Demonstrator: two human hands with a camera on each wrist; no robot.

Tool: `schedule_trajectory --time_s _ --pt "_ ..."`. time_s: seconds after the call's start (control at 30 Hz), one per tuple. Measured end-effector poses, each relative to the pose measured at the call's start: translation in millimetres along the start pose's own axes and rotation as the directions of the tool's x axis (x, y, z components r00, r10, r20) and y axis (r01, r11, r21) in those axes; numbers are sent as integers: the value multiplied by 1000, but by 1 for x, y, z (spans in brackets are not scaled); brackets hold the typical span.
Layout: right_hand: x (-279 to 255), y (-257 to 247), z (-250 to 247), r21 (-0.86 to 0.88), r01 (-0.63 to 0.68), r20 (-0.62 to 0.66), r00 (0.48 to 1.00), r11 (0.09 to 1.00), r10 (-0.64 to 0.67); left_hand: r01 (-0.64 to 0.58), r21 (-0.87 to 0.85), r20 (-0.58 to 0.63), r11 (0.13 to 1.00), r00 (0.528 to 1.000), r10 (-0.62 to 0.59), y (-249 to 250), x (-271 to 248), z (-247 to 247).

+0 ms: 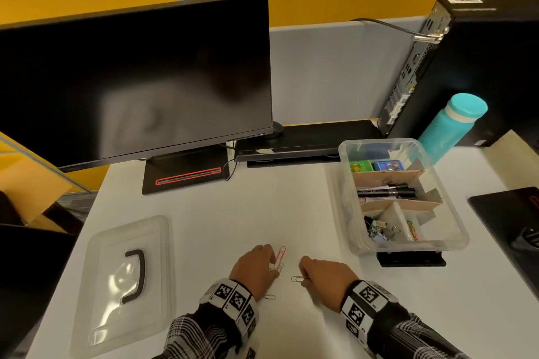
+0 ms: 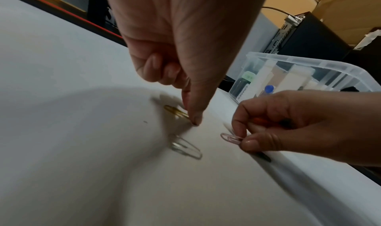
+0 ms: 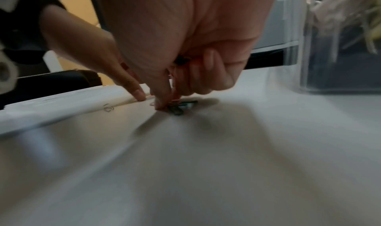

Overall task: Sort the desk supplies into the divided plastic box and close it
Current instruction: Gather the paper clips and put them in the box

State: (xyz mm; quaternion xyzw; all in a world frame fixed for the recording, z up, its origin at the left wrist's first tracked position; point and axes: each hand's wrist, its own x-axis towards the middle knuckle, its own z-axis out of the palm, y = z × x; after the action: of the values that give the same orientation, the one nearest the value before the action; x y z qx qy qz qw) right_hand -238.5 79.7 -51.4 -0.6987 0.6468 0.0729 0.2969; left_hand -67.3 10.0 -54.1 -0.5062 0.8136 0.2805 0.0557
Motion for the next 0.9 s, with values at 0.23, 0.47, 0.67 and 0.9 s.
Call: schedule_trajectory --time_s 0.23,0.47,0.67,0.9 --pt "2 -6 3 -112 -117 -38 993 987 113 54 154 103 987 992 -70 15 12 -6" --pt "-12 25 2 568 -119 -39 984 815 171 13 259 94 966 995 -39 25 13 -2" --pt "-37 31 -7 980 -100 127 979 -170 159 244 -800 264 548 964 -44 11 5 -18" --pt "-35 19 -3 488 -77 -114 982 869 151 254 -966 244 -37 952 184 13 4 -42"
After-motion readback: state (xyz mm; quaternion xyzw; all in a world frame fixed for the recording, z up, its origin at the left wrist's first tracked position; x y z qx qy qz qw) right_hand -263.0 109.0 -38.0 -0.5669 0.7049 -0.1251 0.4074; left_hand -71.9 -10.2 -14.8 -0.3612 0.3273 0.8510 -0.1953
